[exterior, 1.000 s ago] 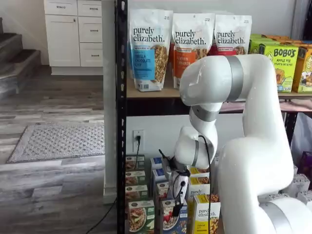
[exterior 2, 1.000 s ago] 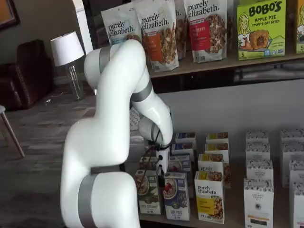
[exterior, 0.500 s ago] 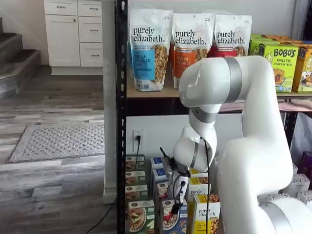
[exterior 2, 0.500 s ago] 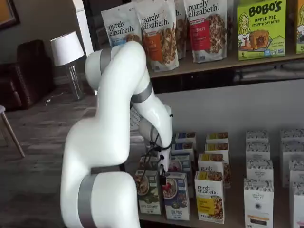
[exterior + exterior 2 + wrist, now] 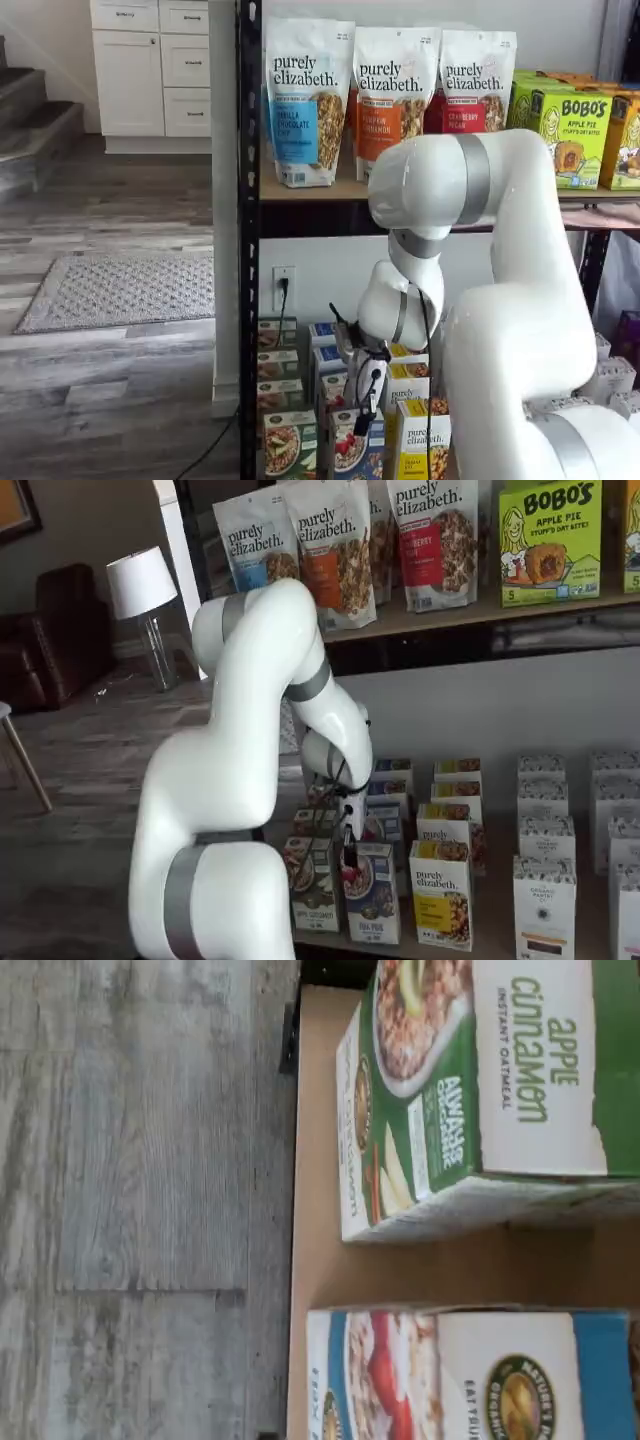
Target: Pick up the blue and white box that is on the bottom shelf, the second box from the left
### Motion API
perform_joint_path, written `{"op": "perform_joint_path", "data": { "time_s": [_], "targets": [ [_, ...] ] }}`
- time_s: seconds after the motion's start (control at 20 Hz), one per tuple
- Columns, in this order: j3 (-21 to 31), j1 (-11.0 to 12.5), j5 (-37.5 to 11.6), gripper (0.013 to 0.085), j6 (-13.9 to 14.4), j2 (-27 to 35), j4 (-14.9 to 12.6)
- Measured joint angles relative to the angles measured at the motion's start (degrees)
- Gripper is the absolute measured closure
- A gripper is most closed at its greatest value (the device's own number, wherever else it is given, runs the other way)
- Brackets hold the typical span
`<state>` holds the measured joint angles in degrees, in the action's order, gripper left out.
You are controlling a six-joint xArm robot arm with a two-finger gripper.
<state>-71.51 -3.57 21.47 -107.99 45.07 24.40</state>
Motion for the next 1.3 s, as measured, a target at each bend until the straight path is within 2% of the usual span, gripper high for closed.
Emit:
{"op": "perform_joint_path", "data": {
  "time_s": [0.7, 1.0, 1.3],
  "targets": [
    [-9.05, 1.13, 1.89, 0.013, 4.8, 7.29, -6.33],
    [-11.7, 1.3, 3.74, 0.013, 8.91, 9.57, -11.1],
    [-12.72, 0.81, 4.63, 0.013, 11.6, 10.76, -13.62]
  ]
}}
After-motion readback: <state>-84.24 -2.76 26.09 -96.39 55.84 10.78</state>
